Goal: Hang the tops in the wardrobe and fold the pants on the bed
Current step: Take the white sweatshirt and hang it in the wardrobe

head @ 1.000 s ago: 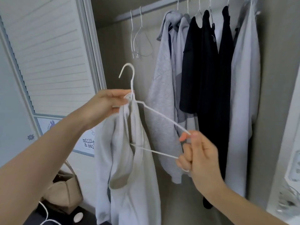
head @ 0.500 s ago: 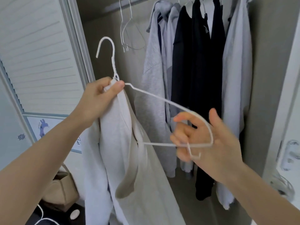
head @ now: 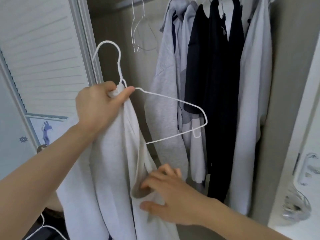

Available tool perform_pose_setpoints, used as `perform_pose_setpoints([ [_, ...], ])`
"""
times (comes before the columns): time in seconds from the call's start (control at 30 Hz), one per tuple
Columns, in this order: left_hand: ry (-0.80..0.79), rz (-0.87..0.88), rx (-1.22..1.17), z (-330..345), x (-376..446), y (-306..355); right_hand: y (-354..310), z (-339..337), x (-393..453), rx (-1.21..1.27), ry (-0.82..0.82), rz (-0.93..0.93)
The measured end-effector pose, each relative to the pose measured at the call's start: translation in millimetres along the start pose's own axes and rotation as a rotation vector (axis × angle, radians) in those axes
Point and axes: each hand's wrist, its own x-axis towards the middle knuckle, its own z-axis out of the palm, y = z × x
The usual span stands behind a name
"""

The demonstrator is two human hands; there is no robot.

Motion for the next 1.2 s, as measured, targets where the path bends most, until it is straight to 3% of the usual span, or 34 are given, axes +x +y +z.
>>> perform_pose_setpoints([
  [0.03,-0.002,-0.020,0.016,-3.8,0.8,-7.9,6.5,3.2,-4.8,-0.157,-0.011,-0.028],
  [0.1,0.000,-0.085,0.021,-14.7,3.3,-28.6,32.0,3.4,-14.7,-0.237,-0.005,0.015],
  [0.2,-0.040,-0.124,0.002,-27.9,-0.1,-55.1,78.8,-8.0,-22.1,-0.178,0.181,0.082],
  [0.3,-0.075,0.031,0.119,-31.7,-9.7,-69.2,97.2,-37.1,-16.2,-0.019,0.403,0.119],
  [0.43,-0.045,0.180,0.210,-35.2,-17.8,-73.7,89.1,-67.0,2.5,0.113,0.508,0.013],
  [0.57,-0.083,0.305,0.138,-25.3,-30.1,-39.8,59.6,-78.4,35.7,0.172,0.544,-0.026],
  [0.73,-0.062,0.248,0.103,-13.4,-36.2,-15.6,32.0,-87.2,63.0,0.202,0.796,-0.004],
  [0.87,-0.059,0.209,0.102,-32.3,-25.5,-40.8,41.6,-115.6,55.0,0.402,0.952,0.004],
  [0.97,-0.075,0.013,0.081,-48.8,-16.4,-61.1,56.0,-141.1,43.2,0.469,0.923,-0.041],
  [1.1,0.001,-0.093,0.110,-53.5,-11.3,-65.7,56.4,-160.5,32.8,0.368,0.683,-0.093],
  [1.2,0.060,-0.198,-0.065,-56.6,-9.2,-68.8,58.3,-172.5,20.5,0.437,0.671,-0.079],
])
